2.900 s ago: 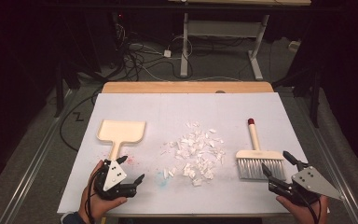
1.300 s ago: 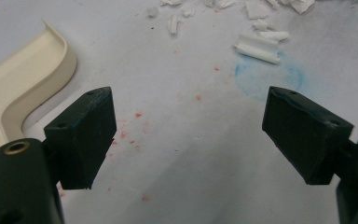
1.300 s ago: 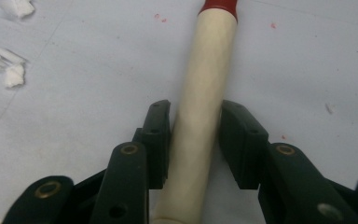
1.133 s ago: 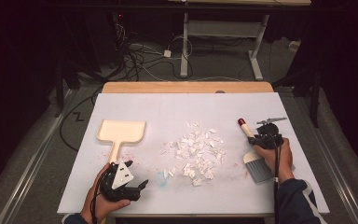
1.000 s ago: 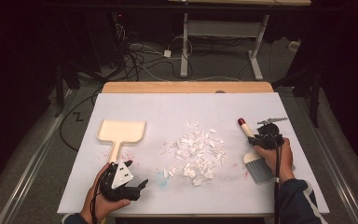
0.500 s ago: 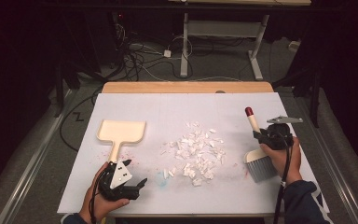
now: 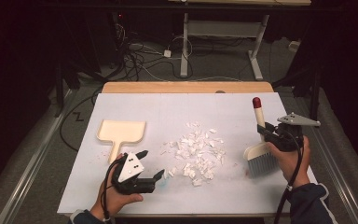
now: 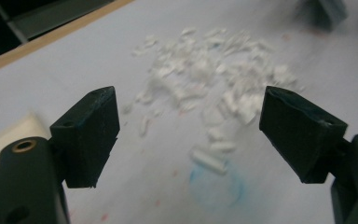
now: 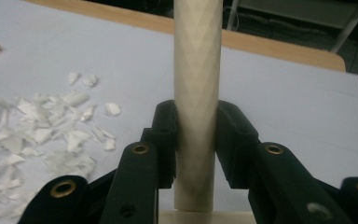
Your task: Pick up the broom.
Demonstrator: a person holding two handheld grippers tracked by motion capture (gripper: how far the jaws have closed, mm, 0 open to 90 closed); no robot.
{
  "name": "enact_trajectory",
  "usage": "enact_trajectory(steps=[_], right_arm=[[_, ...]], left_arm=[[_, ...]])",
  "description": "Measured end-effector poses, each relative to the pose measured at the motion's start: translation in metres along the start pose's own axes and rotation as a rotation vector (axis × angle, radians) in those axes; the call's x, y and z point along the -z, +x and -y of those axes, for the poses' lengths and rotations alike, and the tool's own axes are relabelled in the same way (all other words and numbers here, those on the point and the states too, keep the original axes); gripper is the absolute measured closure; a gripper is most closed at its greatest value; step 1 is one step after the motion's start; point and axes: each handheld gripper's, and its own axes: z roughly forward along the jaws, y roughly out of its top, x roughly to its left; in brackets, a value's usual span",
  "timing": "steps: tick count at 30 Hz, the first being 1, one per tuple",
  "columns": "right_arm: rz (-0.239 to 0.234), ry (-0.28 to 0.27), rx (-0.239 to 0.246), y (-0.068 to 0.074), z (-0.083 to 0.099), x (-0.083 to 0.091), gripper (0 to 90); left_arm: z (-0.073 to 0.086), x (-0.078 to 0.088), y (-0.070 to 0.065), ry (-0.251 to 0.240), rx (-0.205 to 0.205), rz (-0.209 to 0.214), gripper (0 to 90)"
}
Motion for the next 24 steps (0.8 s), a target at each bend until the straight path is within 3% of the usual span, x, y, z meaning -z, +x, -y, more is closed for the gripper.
enact_trajectory(steps=[2, 4, 7, 10, 13, 18, 21, 22, 24], right_arm=[[-0.009, -0.040, 0.013, 0.010, -0.006, 0.010, 71.5], [-0.021, -0.066, 0.026, 0.019, -0.010, 0.017, 71.5], [-0.033, -0.099, 0.051, 0.033, -0.014, 0.023, 71.5], [-0.061, -0.116, 0.085, 0.050, -0.017, 0.028, 71.5], [-0.094, -0.117, 0.136, 0.071, -0.016, 0.029, 71.4], [-0.132, -0.144, 0.184, 0.099, -0.015, 0.035, 71.4], [-0.146, -0.150, 0.212, 0.111, -0.015, 0.036, 71.4], [-0.155, -0.167, 0.223, 0.122, -0.013, 0.038, 71.4], [-0.174, -0.165, 0.248, 0.131, -0.012, 0.039, 71.4]], left_arm=[[-0.022, -0.012, -0.016, -0.037, -0.003, 0.041, 19.2], [-0.034, -0.021, -0.026, -0.054, 0.001, 0.085, 19.2], [-0.053, -0.038, -0.047, -0.077, -0.025, 0.138, 19.2], [-0.069, -0.060, -0.068, -0.079, -0.035, 0.194, 19.3], [-0.077, -0.078, -0.080, -0.067, -0.028, 0.217, 21.0], [-0.079, -0.100, -0.086, -0.059, 0.031, 0.248, 22.9], [-0.078, -0.105, -0.086, -0.049, 0.039, 0.240, 24.1], [-0.074, -0.111, -0.082, -0.035, 0.059, 0.244, 27.8], [-0.069, -0.111, -0.077, -0.041, 0.069, 0.267, 34.5]])
